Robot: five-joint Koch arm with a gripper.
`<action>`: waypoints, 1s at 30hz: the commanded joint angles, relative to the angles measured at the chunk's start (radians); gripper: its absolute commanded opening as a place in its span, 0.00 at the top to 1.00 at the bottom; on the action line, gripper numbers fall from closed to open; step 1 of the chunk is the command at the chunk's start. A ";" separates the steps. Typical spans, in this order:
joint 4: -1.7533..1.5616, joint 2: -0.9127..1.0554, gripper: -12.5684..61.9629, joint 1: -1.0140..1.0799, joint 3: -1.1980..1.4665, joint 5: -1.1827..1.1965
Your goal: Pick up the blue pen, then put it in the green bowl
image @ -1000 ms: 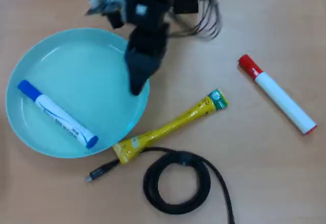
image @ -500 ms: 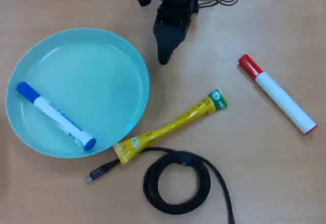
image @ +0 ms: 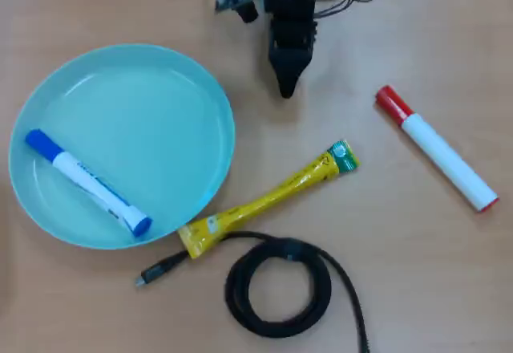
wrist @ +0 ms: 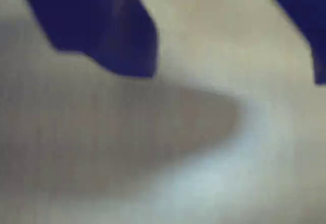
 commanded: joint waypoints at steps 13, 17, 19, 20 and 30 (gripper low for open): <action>-0.661 0.101 0.69 0.009 0.357 0.012; -0.736 0.100 0.71 0.012 0.474 0.014; -0.736 0.100 0.74 0.017 0.472 0.009; -0.736 0.100 0.76 0.017 0.472 0.009; -0.715 0.098 0.91 0.025 0.471 0.012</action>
